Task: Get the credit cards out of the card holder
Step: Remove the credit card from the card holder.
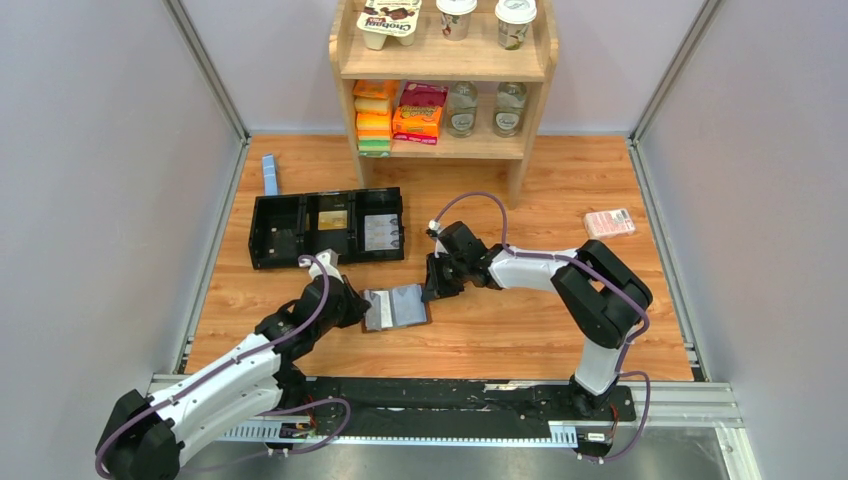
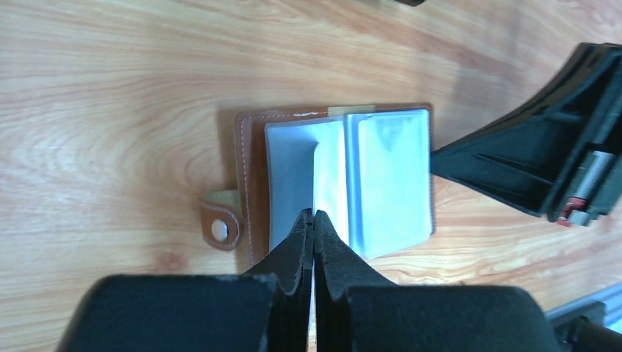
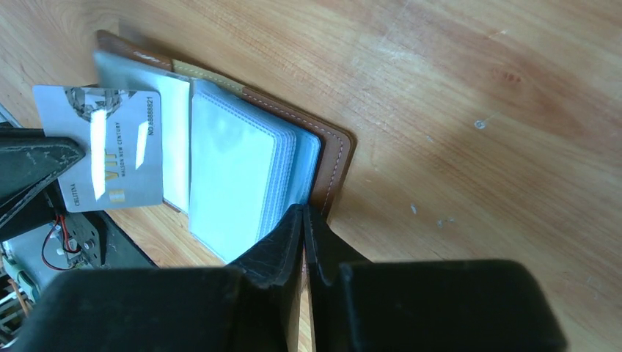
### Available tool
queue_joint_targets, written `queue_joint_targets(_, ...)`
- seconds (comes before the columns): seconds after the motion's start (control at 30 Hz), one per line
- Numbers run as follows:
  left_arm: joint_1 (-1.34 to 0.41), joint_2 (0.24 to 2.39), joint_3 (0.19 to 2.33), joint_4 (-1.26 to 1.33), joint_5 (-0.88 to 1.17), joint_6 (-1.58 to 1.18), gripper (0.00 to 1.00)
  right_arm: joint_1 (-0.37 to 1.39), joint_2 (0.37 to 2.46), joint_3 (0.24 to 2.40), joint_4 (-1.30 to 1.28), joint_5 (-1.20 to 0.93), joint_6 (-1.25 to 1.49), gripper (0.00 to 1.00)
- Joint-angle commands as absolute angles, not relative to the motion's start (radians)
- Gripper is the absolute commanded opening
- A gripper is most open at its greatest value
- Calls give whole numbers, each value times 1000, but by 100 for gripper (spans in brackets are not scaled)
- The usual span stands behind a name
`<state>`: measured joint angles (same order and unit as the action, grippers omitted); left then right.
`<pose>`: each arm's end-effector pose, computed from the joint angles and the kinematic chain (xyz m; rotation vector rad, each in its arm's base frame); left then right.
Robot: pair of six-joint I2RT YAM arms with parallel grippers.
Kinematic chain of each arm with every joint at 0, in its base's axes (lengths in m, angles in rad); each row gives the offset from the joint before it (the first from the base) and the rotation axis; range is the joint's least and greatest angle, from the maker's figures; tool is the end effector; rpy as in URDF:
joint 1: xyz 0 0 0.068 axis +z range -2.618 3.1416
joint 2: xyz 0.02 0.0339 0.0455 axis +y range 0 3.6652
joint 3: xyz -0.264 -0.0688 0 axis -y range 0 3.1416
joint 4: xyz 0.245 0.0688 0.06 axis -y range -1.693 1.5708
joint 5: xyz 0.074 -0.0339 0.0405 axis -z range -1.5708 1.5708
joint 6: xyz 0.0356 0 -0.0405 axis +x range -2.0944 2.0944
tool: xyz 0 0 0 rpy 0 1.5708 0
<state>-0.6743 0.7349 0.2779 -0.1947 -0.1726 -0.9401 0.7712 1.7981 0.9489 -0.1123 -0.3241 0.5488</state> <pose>0.1266 -0.0934 0.1701 -0.4024 2.2670 -0.6847 0.2417 0.2507 0.1381 -0.4409 2.6884 0.8759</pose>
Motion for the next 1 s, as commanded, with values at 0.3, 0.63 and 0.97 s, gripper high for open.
queue_joint_targets(0.3,-670,663,365,-298,-210,-816,0,772,1701,977,-285,-226,442,25)
queue_joint_targets(0.63,-667,549,472,-278,-85,-562,0,773,1517,1118,-419,-227,302,61)
queue_joint_targets(0.97,-666,571,621,-242,239,-368,0,772,1329,1147,-413,-521,20,75)
